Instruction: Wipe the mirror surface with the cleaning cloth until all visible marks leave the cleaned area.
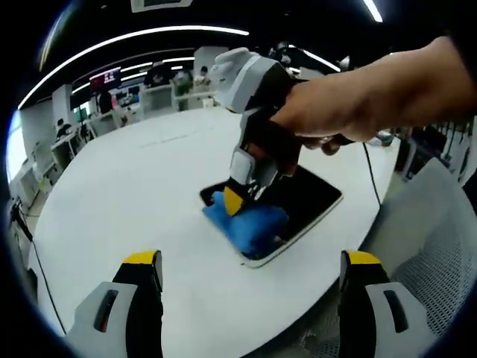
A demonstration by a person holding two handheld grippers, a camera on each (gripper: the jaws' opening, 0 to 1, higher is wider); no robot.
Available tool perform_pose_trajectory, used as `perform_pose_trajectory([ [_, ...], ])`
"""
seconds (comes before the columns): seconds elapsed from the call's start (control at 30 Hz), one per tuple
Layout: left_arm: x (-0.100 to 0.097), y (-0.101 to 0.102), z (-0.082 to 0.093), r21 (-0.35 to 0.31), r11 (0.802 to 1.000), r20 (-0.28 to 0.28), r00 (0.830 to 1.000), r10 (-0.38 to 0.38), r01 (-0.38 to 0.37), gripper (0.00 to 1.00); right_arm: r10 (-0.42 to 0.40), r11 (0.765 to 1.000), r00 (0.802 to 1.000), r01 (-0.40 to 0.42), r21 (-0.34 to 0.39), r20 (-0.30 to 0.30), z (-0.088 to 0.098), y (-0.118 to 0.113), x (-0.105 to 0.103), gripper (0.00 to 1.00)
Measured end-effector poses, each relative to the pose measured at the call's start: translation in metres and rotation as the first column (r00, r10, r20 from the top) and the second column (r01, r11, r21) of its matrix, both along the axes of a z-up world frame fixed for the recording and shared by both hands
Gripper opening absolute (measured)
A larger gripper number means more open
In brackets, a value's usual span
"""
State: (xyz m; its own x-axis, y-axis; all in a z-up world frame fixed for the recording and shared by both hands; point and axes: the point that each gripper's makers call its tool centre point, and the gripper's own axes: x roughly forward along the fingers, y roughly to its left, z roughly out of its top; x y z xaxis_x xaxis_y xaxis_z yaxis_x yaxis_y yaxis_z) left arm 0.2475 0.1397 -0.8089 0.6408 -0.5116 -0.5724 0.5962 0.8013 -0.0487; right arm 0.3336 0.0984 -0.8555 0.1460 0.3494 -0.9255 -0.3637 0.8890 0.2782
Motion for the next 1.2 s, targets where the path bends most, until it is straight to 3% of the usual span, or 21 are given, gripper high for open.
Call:
perform_pose_trajectory([
  [0.4, 0.002, 0.002, -0.004, 0.004, 1.0, 0.002, 1.0, 0.007, -0.007, 1.0, 0.027, 1.0, 1.0, -0.027, 0.012, -0.004, -0.001, 0.001, 0.014, 0.02],
  [0.77, -0.002, -0.004, -0.005, 0.001, 1.0, -0.034, 0.999, -0.005, 0.005, 1.0, 0.003, 1.0, 1.0, -0.003, -0.007, -0.002, -0.001, 0.002, 0.023, 0.02],
  [0.9, -0.002, -0.006, -0.003, -0.004, 1.0, -0.018, 1.0, -0.018, 0.018, 1.0, -0.037, 0.999, 0.999, 0.037, -0.008, 0.006, -0.002, 0.001, 0.031, 0.02],
  [1.2, -0.003, -0.006, -0.006, -0.012, 1.0, -0.038, 0.999, -0.017, 0.017, 1.0, -0.029, 0.999, 0.999, 0.03, -0.027, 0.033, 0.0, 0.002, 0.039, 0.02],
])
